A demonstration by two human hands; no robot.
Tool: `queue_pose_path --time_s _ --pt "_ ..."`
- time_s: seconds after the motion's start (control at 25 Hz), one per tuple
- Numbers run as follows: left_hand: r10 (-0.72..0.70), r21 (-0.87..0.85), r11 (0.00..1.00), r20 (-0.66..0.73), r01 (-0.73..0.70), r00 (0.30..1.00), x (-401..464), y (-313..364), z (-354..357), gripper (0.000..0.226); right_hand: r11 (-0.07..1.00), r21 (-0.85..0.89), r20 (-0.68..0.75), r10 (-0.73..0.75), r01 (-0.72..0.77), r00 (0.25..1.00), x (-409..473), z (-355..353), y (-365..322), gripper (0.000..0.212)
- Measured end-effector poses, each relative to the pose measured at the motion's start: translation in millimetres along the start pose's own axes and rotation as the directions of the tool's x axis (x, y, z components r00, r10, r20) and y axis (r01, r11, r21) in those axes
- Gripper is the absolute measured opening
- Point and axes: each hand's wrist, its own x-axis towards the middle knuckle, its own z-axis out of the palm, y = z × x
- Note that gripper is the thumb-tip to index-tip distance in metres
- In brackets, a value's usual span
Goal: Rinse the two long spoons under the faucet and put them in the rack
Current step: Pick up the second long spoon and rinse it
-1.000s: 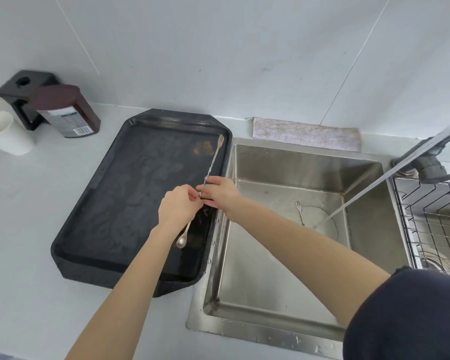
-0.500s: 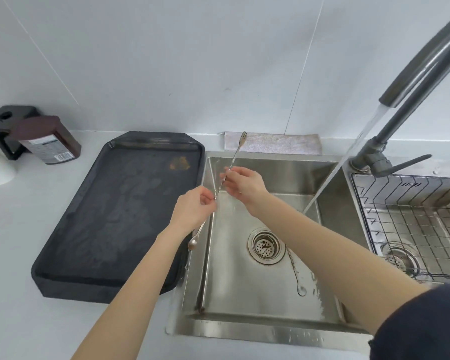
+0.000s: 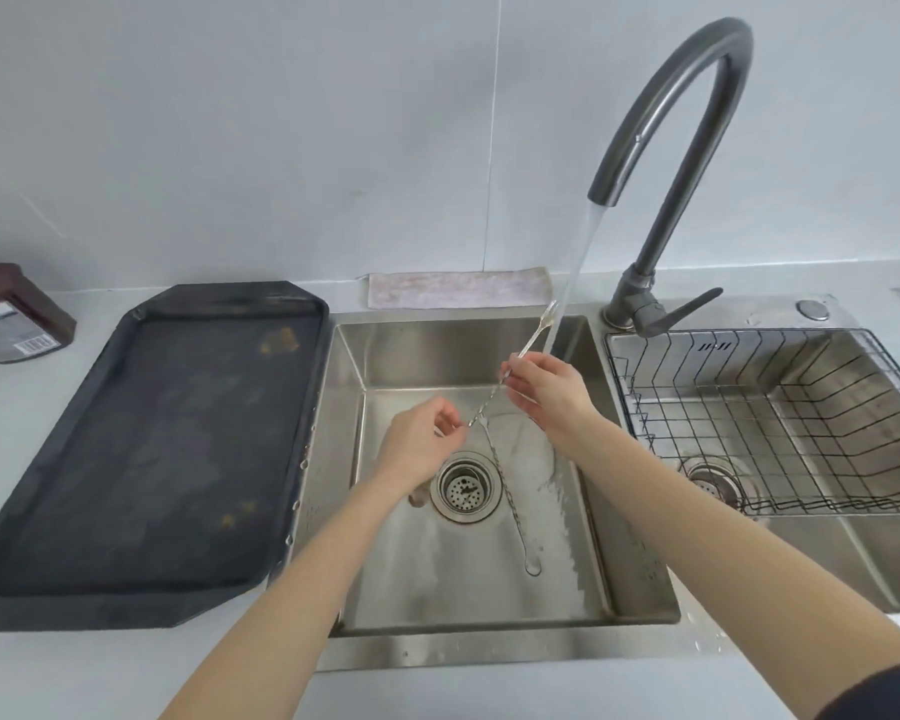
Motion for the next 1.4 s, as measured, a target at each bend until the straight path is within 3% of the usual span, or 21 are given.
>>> queue_pose_path --time_s 0.16,0.36,0.56,0.92,1.2,1.28,1.4 --pt "0.030 -0.010 1.000 0.064 -0.029 0.998 4.3 8.8 20.9 0.013 0.999 0.028 -0.025 -0.021 0.022 0.999 -1.5 -19.0 2.3 0.018" --pt "0.036 0.083 0.996 -0.021 -0.034 0.999 11.0 25.7 41.2 0.024 0.999 -0.013 -0.042 -0.049 0.049 0.998 0.1 -27.2 0.4 0.017" --pt "0.000 0.042 0.999 -0.043 0.002 0.999 19.5 26.8 52.3 0.019 0.993 -0.096 0.010 -0.065 0.065 0.998 6.9 -31.2 -14.3 0.015" --pt "-0.056 -0.107 0.993 0.023 0.058 0.998 22.3 25.3 54.3 0.027 0.996 0.001 0.082 -0.092 0.092 0.992 24.0 -31.1 -50.7 0.008" --pt "-0.009 -0.122 0.992 0.030 0.012 1.000 25.8 34.3 52.7 0.025 0.972 -0.206 0.058 -0.101 0.111 0.993 15.0 -25.5 -42.9 0.020" --pt "-0.002 -0.114 0.993 0.028 0.006 1.000 23.9 31.7 51.3 0.025 0.975 -0.194 0.005 -0.107 0.106 0.994 19.8 -26.4 -55.5 0.023" --pt "-0.014 -0.115 0.993 0.026 0.017 1.000 22.9 33.9 48.7 0.025 0.974 -0.174 0.042 -0.137 0.142 0.990 21.1 -24.6 -51.4 0.030"
